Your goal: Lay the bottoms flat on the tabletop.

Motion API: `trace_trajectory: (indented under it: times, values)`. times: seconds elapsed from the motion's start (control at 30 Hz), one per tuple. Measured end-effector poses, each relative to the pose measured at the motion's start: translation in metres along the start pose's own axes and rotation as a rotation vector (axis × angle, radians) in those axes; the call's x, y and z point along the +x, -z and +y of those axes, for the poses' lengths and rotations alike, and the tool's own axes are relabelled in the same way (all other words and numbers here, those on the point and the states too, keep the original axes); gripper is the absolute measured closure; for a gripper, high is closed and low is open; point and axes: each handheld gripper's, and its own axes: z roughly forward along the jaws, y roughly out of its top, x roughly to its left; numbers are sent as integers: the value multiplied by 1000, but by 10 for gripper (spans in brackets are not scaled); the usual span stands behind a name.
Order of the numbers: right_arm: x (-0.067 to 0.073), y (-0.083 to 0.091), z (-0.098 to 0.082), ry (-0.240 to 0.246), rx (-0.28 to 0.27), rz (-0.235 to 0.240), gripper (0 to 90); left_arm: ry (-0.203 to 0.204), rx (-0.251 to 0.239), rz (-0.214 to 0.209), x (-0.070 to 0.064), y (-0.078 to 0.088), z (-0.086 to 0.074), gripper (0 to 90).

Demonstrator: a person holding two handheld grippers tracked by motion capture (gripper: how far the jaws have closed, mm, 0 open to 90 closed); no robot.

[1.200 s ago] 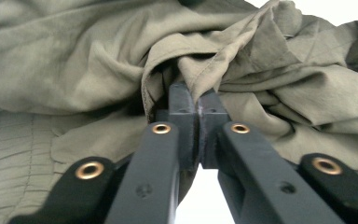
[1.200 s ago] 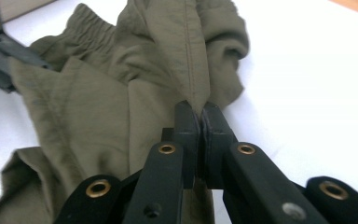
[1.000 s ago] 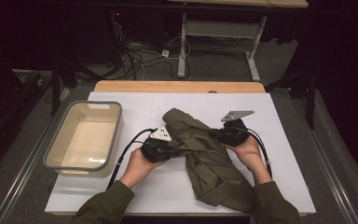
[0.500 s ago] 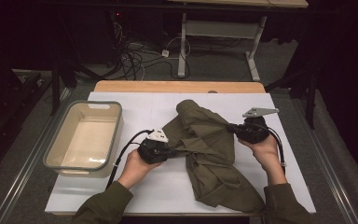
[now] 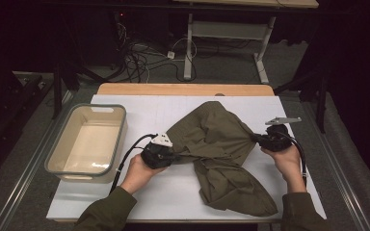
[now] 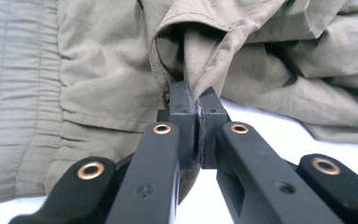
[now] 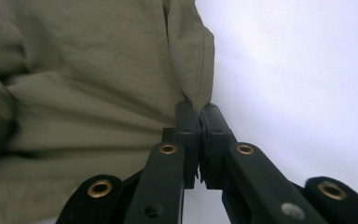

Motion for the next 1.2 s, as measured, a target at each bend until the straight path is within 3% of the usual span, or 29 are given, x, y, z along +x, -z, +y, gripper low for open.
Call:
trace_trajectory:
  times: [0.13, 0.43, 0.57, 0.63, 0.73, 0.8, 0.87, 0.93, 1.07, 1.2]
  values:
    - [-5, -2, -16, 1, 54, -18, 879, -1, 11, 4, 1, 0, -1, 862]
    - [-2, -5, -34, 17, 110, -38, 880, 10, 45, 19, 5, -1, -4, 860]
    - [-3, -6, -34, 12, 101, -34, 878, 26, 58, -1, 8, -4, -8, 855]
    - [-5, -6, -34, 6, 99, -31, 856, 32, 60, -3, 8, -6, -8, 788]
    - [-5, -5, -34, 6, 86, -49, 672, 38, 40, -8, 8, -3, -7, 598]
    - [-5, -4, -32, 0, 65, -10, 547, 40, 13, 0, 7, 3, -6, 498]
    - [-3, -1, -29, -9, 54, 2, 494, 44, -7, 20, 5, 9, -3, 408]
    - [-1, 3, -24, -3, 36, -2, 468, 50, -20, 26, 5, 16, -1, 338]
    - [-2, 8, -8, 3, -10, 13, 461, 66, -75, 29, 7, 32, 2, 325]
    - [-4, 1, 12, 0, -26, 20, 461, 91, -88, 58, 10, 39, 1, 256]
